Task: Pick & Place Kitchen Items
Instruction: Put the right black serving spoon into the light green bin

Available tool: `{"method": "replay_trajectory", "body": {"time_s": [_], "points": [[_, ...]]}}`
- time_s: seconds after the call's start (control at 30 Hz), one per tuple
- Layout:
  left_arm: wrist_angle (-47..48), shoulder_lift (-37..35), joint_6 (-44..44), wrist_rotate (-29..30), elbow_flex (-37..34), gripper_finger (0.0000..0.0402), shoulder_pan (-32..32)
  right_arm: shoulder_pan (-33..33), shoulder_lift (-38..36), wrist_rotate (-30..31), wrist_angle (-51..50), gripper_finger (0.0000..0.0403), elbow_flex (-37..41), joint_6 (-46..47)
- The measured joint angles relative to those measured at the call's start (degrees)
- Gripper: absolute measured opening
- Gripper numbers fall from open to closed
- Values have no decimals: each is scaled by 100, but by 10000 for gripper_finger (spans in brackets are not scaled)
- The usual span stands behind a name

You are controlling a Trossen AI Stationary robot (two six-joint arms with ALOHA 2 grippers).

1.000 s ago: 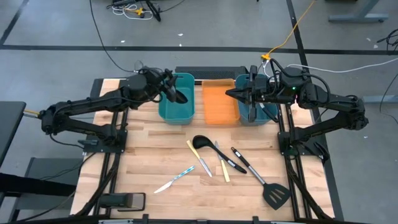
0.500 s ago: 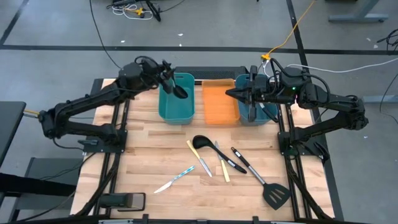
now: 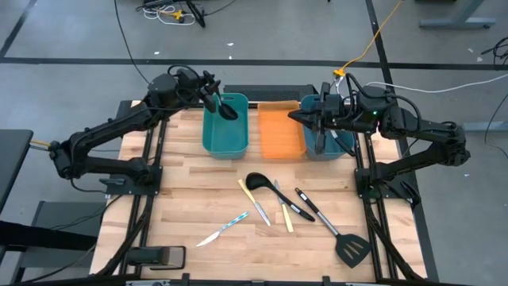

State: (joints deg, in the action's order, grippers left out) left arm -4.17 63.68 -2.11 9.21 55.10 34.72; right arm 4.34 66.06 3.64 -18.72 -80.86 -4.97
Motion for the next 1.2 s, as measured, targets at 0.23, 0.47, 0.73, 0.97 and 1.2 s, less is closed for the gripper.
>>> {"method": "replay_trajectory", "body": {"time_s": [0.23,0.47,0.73,0.97,1.2], "points": [[-66,367,132,42,1,136,0,1,2,4,0,4,0,0],[-359,695,153,13,1,136,0,0,2,187,2,4,0,0],[-487,1007,241,14,1,136,6,2,2,195,7,4,0,0],[-744,1144,281,-39,1,139,29,2,2,197,17,4,0,0],[-784,1144,350,-60,1,143,48,0,2,199,33,4,0,146]]}}
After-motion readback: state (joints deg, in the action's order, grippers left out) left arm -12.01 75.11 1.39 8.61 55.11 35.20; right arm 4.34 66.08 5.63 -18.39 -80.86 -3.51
